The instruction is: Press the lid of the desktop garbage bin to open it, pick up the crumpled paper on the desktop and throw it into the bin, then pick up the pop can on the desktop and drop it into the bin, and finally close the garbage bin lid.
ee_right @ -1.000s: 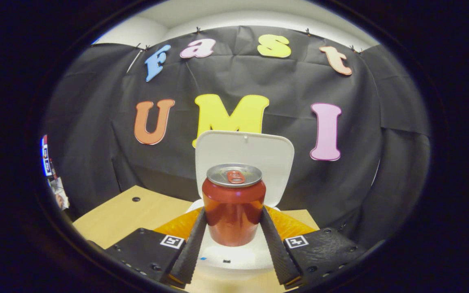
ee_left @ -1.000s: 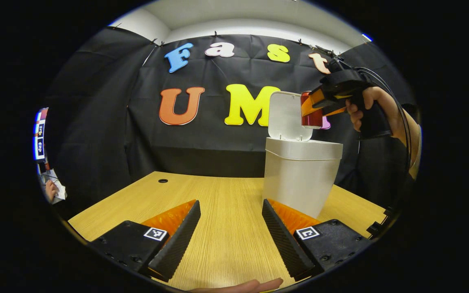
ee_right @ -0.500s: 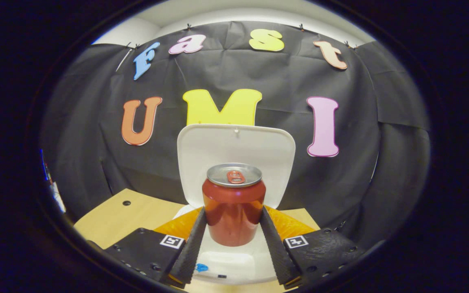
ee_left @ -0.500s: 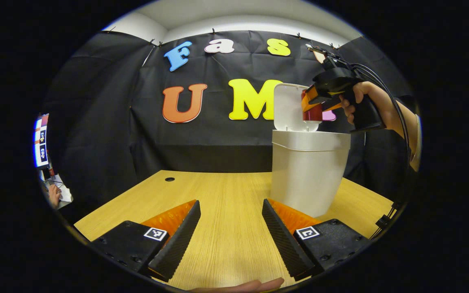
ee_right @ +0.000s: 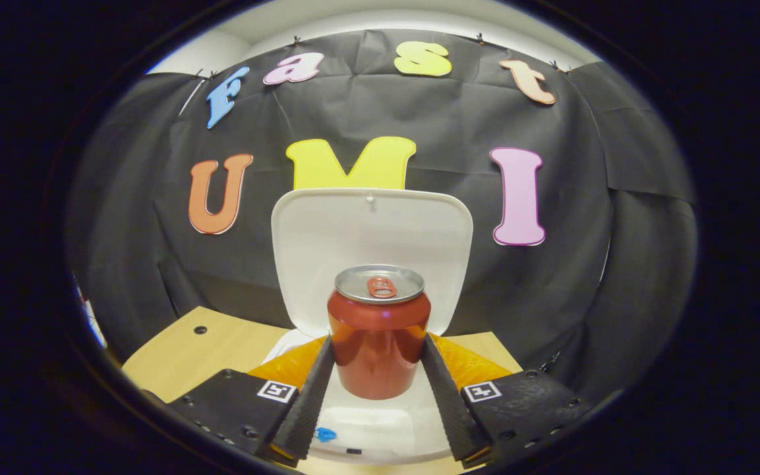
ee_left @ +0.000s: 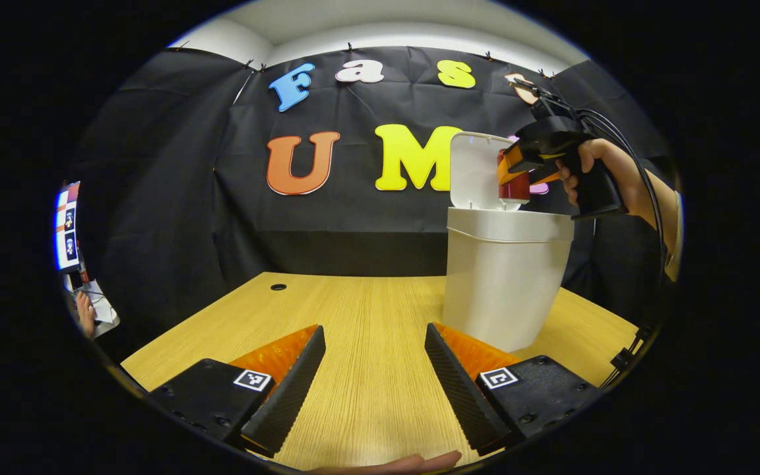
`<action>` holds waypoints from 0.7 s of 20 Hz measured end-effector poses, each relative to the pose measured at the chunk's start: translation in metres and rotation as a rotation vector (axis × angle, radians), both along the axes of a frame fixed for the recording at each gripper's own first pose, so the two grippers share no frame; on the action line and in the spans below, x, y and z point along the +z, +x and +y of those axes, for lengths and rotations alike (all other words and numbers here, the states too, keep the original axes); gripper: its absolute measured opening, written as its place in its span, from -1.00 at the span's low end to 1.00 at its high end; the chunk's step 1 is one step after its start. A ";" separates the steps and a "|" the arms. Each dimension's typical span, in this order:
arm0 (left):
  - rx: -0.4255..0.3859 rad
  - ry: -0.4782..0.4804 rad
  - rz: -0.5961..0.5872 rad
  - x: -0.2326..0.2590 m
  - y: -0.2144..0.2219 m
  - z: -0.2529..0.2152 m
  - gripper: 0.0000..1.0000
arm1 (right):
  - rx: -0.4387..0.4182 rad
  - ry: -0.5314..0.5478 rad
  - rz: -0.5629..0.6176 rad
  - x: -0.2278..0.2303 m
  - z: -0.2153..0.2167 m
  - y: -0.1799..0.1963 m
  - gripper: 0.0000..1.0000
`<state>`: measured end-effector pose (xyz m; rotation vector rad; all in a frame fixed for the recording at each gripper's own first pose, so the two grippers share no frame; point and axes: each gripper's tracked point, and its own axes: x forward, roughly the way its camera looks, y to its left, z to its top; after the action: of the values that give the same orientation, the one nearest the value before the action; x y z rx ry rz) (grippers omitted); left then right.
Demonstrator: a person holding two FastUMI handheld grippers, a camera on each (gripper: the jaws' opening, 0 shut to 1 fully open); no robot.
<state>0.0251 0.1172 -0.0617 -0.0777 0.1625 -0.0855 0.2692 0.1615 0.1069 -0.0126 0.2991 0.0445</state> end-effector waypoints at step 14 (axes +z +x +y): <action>-0.034 0.015 -0.028 0.007 -0.006 -0.007 0.97 | 0.000 -0.021 -0.109 0.071 0.001 -0.006 0.90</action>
<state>0.0191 0.1097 -0.0550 -0.0589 0.1365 -0.1189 0.2632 0.1626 0.1777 -0.0360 0.1909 0.0407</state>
